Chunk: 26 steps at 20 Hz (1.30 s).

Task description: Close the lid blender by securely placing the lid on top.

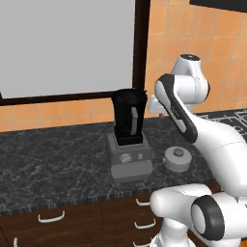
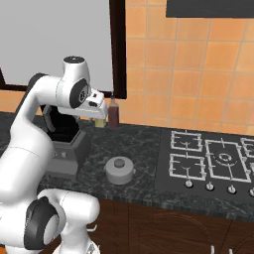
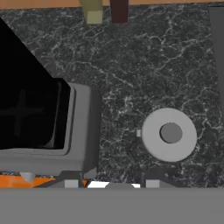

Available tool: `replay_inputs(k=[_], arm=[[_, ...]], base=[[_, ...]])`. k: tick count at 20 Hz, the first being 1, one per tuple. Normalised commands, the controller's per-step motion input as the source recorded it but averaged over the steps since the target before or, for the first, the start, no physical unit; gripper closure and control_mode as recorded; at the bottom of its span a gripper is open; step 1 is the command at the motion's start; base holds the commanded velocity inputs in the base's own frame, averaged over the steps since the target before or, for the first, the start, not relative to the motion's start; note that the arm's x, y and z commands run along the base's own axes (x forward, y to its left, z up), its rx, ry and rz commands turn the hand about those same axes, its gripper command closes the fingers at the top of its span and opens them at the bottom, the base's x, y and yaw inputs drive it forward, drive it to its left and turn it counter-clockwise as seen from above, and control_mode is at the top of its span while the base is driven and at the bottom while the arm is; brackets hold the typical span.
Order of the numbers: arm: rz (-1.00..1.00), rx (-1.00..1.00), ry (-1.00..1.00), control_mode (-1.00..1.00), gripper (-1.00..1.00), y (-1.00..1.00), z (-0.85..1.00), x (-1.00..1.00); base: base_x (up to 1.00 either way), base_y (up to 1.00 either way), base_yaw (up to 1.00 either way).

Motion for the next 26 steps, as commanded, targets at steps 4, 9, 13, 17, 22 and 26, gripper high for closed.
replay_inputs(k=[4,9,13,17,22,26], arm=[[-0.05,0.0,0.0,-1.0,-1.0,-0.34,-0.05,-0.12],[-0.19,0.02,0.11,-1.0,-1.0,-0.98,-0.32,-0.13],[-0.17,-0.01,0.17,-1.0,-1.0,-0.61,-0.57,0.0],[-0.15,0.0,0.16,-1.0,-1.0,-0.18,-0.73,0.0],[-0.1,0.0,0.13,-1.0,-1.0,-0.02,-0.81,0.0],[-0.06,0.0,0.01,-1.0,-1.0,0.0,-0.68,0.0]], base=[[0.0,0.0,0.0],[0.0,0.0,0.0],[0.0,0.0,0.0],[0.0,0.0,0.0],[0.0,0.0,0.0],[0.0,0.0,0.0]])
